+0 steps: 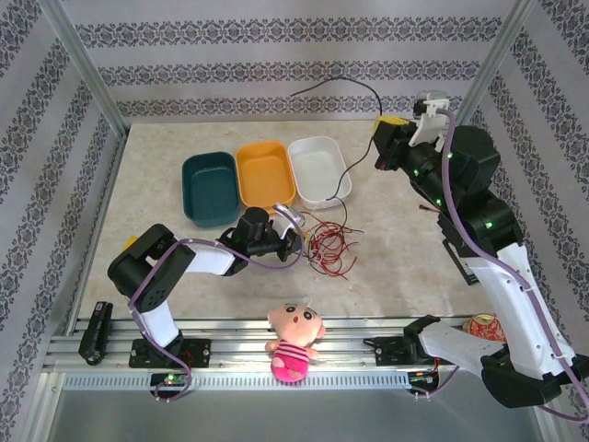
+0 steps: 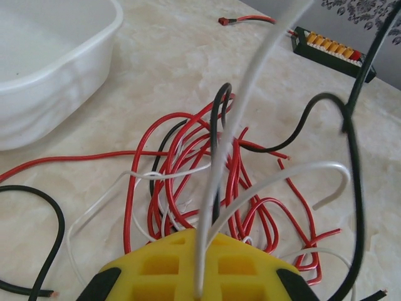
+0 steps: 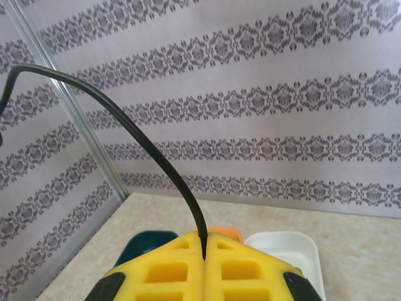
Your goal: Untangle the cables
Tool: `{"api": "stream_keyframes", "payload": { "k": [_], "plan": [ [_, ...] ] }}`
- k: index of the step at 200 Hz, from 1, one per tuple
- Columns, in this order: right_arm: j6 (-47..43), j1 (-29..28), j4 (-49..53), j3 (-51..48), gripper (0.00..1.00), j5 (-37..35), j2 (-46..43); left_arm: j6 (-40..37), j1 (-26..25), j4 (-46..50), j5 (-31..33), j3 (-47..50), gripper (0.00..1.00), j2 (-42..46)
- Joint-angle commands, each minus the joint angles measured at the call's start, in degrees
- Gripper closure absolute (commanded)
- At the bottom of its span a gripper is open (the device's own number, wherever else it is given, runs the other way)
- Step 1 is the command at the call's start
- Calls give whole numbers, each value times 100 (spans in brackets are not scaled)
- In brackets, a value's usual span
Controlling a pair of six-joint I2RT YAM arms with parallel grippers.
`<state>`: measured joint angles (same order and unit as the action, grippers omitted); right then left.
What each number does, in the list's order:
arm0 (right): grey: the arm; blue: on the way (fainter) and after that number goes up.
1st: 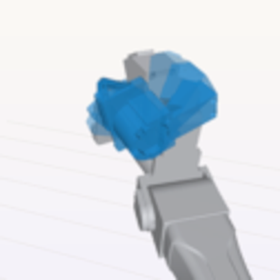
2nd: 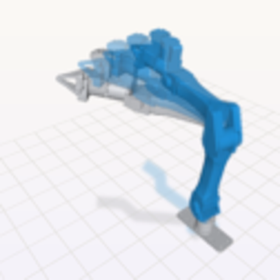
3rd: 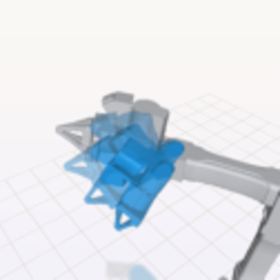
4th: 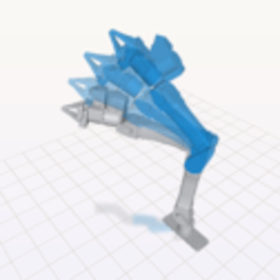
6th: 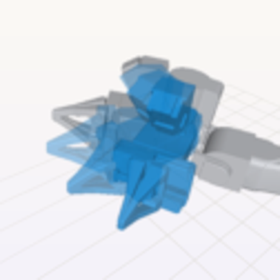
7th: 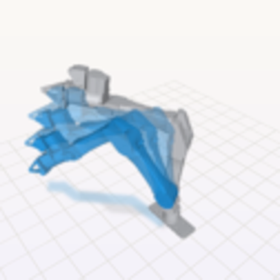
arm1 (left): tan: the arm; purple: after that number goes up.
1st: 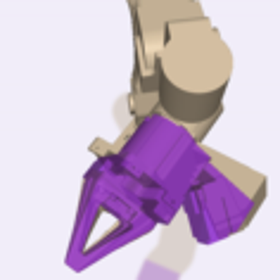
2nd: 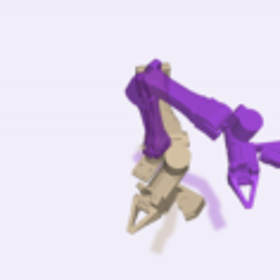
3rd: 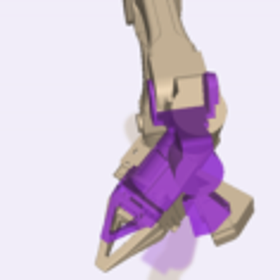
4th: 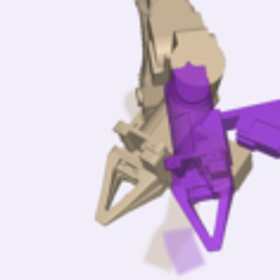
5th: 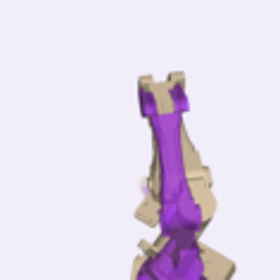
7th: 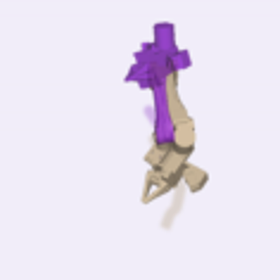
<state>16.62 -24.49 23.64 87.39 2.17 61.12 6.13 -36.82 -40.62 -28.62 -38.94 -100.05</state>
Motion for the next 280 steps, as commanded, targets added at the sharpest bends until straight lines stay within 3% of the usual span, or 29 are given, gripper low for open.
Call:
{"api": "stream_keyframes", "payload": {
  "k": [1, 55, 68, 108, 280],
  "plan": [
    [-138, 18, -185, 445, 100, -108, 111, -129, -62, 157, 88, 88, 100, 135],
    [-133, 14, -94, 756, 100, -45, 305, -215, -63, 394, 139, 123, 100, 179],
    [-142, 15, -101, 758, 100, -73, 380, -235, -62, 423, 135, 157, 95, 245],
    [-132, 28, -88, 896, 100, -43, 760, -261, -67, 497, -54, 206, 91, 489],
    [342, 364, -529, 1245, 100, 131, 3320, -350, -62, 880, 268, 511, 90, 1059]
  ]
}}
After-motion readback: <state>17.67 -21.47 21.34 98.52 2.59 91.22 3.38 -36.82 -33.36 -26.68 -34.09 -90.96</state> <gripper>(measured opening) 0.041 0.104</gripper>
